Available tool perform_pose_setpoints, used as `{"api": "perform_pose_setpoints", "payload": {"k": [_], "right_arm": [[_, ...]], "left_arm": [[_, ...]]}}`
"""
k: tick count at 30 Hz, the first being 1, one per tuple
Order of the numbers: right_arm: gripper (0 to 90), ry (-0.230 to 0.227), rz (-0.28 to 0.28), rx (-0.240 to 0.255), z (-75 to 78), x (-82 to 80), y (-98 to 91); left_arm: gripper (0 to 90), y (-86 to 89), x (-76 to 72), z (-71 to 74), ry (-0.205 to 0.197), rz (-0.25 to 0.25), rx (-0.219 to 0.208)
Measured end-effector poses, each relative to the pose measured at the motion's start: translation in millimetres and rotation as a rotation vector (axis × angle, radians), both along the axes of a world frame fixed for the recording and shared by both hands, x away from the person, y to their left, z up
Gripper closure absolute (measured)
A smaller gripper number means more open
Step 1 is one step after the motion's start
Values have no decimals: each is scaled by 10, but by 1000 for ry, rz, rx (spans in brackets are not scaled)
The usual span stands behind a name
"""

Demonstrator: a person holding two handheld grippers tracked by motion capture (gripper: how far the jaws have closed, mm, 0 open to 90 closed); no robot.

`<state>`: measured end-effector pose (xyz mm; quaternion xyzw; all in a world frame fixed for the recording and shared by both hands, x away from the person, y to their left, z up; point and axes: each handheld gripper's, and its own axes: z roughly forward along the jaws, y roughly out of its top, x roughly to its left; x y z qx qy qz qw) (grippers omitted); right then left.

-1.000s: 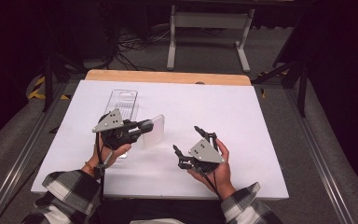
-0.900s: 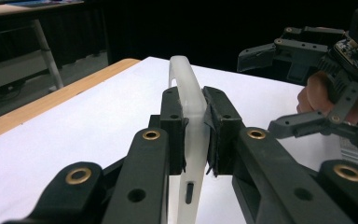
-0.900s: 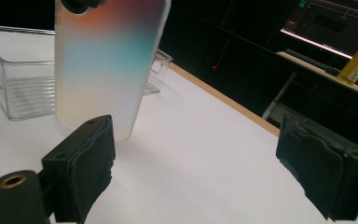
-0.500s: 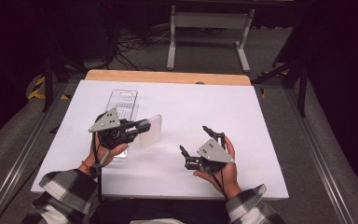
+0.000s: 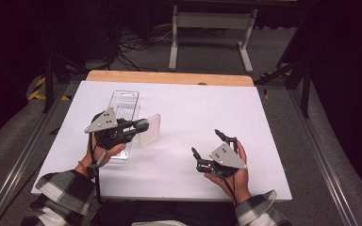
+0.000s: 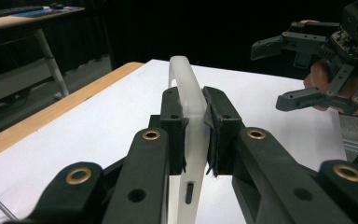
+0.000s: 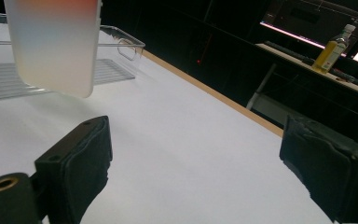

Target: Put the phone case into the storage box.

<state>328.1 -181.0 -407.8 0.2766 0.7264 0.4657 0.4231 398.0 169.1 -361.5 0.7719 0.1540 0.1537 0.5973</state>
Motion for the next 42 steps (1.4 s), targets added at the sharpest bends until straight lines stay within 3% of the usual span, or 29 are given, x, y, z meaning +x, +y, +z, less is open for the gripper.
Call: {"api": "perform_pose_setpoints", "payload": {"k": [11, 23, 42], "right_arm": [[100, -14, -2, 7, -12, -30, -65], [90, -14, 7, -10, -34, -18, -44], [92, -1, 9, -22, -64, 6, -35]], "left_arm": [[795, 55, -17, 64, -27, -6, -4], [795, 162, -34, 197, -57, 9, -45], [795, 342, -20, 290, -87, 52, -47]]}}
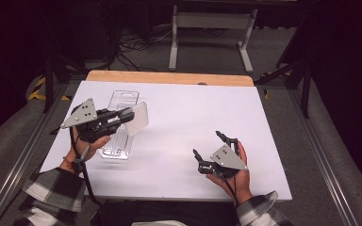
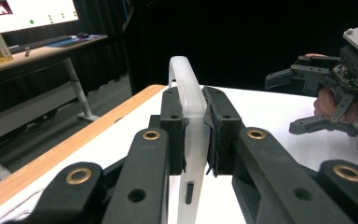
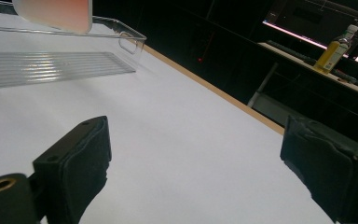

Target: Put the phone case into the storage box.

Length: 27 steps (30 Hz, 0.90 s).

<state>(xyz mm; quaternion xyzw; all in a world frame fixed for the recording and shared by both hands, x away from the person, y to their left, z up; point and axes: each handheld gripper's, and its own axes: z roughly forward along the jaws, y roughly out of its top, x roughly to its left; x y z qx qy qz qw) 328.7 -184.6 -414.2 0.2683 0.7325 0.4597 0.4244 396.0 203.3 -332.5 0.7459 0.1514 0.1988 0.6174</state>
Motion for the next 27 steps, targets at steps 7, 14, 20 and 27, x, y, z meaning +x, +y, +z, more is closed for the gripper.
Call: {"api": "perform_pose_setpoints", "payload": {"k": [7, 14, 20, 27], "right_arm": [[94, 1, 0, -3, -2, 2, 1], [95, 0, -2, -5, -2, 3, 0], [96, 2, -3, -8, -4, 4, 1], [96, 5, -3, -9, -5, 2, 1]], "left_arm": [[795, 58, 13, 15, -2, 14, 3], [796, 131, 35, 23, -5, 41, 6], [796, 199, 66, 18, 0, 60, 0], [795, 279, 98, 12, 5, 83, 4]]}}
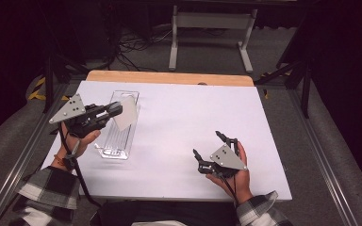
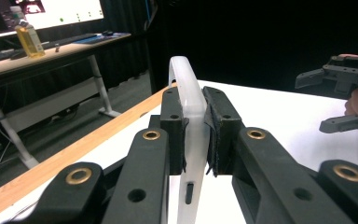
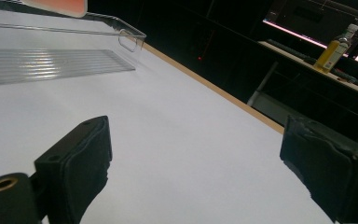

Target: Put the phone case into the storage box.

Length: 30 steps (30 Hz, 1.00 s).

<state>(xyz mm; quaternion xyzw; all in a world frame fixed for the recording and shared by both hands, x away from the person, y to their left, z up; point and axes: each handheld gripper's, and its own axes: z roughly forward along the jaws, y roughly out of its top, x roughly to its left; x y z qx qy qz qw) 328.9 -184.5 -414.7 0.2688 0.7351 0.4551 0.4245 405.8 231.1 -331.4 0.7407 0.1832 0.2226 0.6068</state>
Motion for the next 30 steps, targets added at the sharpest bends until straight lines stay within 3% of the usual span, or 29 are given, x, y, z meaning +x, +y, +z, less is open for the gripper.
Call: {"api": "perform_pose_setpoints", "payload": {"k": [7, 30], "right_arm": [[97, -5, 1, 6, 4, -2, -2], [99, 4, 6, 6, -9, 9, 9]], "left_arm": [[796, 66, 36, -22, 4, 27, -12], [795, 154, 220, -164, 42, 93, 7]]}}
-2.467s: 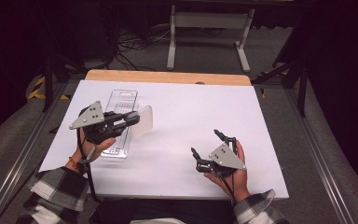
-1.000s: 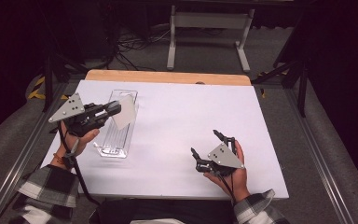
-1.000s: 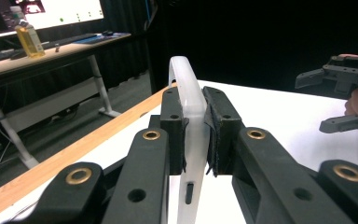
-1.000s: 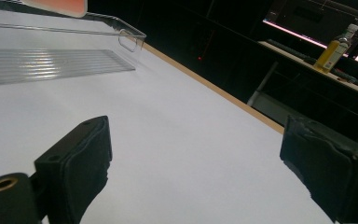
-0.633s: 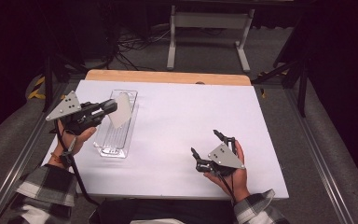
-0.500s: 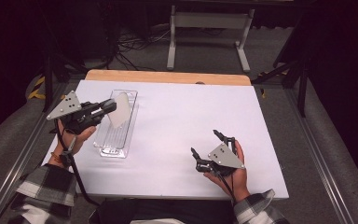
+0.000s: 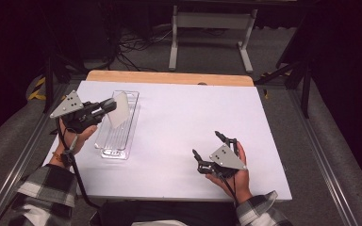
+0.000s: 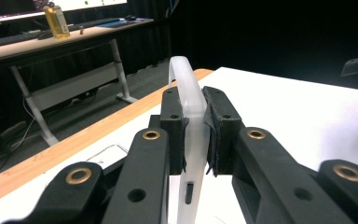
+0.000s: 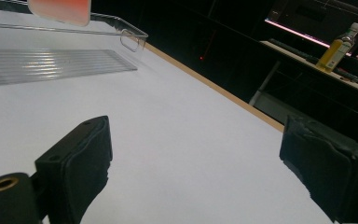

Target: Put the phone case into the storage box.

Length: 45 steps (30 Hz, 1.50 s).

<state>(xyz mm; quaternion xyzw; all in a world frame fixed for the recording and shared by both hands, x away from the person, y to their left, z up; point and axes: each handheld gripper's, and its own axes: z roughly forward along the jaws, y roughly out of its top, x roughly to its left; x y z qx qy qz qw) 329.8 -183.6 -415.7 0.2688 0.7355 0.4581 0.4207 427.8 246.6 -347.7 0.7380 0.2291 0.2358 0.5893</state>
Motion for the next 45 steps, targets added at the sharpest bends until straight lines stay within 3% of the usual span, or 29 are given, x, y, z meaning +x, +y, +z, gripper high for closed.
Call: {"api": "perform_pose_setpoints", "payload": {"k": [4, 14, 18, 28, 31, 38, 45], "right_arm": [[99, 0, 0, 3, 2, 0, 0], [101, 16, 2, -6, -16, 30, 13], [104, 26, -1, -18, -34, 41, 22], [106, 43, 0, -32, -67, 63, 36], [109, 54, 1, -50, -80, 71, 47], [112, 65, 13, -74, -103, 73, 77], [114, 68, 18, -81, -109, 76, 83]], "left_arm": [[795, -12, 43, -13, 1, 4, 4], [795, 4, 331, -121, 31, 27, 24], [795, 7, 496, -187, 45, 7, -7], [794, -109, 845, -338, 108, 12, 50], [795, -131, 894, -352, 109, 21, 83], [794, -110, 1044, -408, 135, -6, 66], [794, -163, 1105, -419, 128, 3, 72]]}}
